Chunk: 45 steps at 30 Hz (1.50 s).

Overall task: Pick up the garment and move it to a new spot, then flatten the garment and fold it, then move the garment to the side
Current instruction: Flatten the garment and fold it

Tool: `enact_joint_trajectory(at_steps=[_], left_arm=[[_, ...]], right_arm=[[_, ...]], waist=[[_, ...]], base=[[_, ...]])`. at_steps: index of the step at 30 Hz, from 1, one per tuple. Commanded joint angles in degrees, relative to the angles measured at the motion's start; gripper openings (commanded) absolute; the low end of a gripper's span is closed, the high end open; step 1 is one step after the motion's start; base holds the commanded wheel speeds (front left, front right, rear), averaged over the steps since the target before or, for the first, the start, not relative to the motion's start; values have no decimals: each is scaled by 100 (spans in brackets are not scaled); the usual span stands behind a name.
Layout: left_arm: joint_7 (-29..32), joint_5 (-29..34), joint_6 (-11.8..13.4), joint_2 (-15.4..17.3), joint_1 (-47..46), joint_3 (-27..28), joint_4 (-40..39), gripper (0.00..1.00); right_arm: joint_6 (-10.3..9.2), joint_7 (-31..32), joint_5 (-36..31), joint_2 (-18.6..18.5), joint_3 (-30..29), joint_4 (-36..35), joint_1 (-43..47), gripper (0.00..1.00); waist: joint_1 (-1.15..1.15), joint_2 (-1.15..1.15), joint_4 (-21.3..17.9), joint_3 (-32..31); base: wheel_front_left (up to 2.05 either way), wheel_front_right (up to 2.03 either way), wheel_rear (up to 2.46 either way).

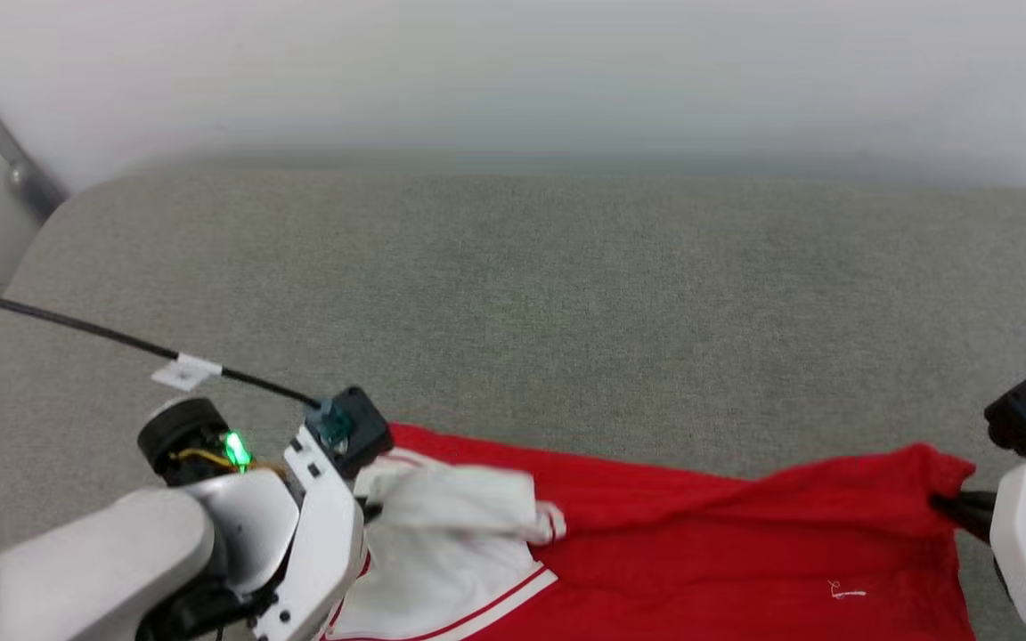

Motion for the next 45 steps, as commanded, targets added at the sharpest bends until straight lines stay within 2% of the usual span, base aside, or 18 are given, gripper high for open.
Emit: enact_joint_trajectory(at_steps=[1, 8, 16, 17, 18, 19, 20, 24, 27, 33, 40, 45], left_arm=[[35, -32, 36, 51, 231, 0, -75, 0], [32, -22, 154, 69, 1068, -7, -103, 0], [-128, 17, 68, -220, 1502, -9, 400, 0], [-183, 32, 95, -246, 1513, 5, 459, 0], [-251, 52, 114, -260, 1511, 32, 511, 2], [-350, 115, 137, -264, 1494, 60, 537, 89], [-507, 120, 168, -279, 1498, 121, 551, 100], [-1039, 120, 283, -287, 1600, 309, 533, 100], [-1635, 342, 559, -251, 1680, 490, 520, 100], [-2906, 837, 1441, -322, 1956, 865, 466, 100], [-4133, 1104, 2456, -579, 2343, 1307, 571, 100], [-4562, 1258, 2982, -777, 2539, 1584, 639, 100]], right_arm=[[-5, -97, 32, -3, -39, -15, 196, 0], [-5, -369, 15, 120, -12, 139, 816, 0], [-5, -480, -53, 390, 161, 539, 903, 0], [-4, -523, -33, 421, 162, 578, 884, 2], [-4, -565, -16, 435, 152, 601, 866, 18], [-4, -622, -24, 437, 133, 602, 841, 86], [-4, -709, -63, 422, 110, 589, 812, 100], [-4, -1010, -150, 324, 25, 484, 858, 100], [-4, -1302, -191, 208, -185, 309, 1007, 100], [-5, -1690, -215, 87, -1039, 4, 1348, 100], [-5, -1689, -164, 565, -2276, 222, 2119, 100], [-4, -1482, -190, 1108, -2762, 396, 2618, 100]], waist=[[1, 0, 22, -56], [1, 0, -7, 15], [1, 0, -29, 243], [1, 0, -30, 239], [1, 0, -31, 225], [1, 0, -34, 197], [1, 0, -37, 152], [1, 0, -24, -23], [1, 0, -19, -202], [1, 0, -13, -320], [1, 0, 51, -210], [1, 0, 127, -63]], base=[[0, 0, 0], [0, 0, 0], [0, 0, 0], [0, 0, 0], [0, 0, 0], [0, 0, 0], [0, 0, 0], [0, 0, 0], [0, 0, 0], [0, 0, 0], [0, 0, 0], [0, 0, 0]])
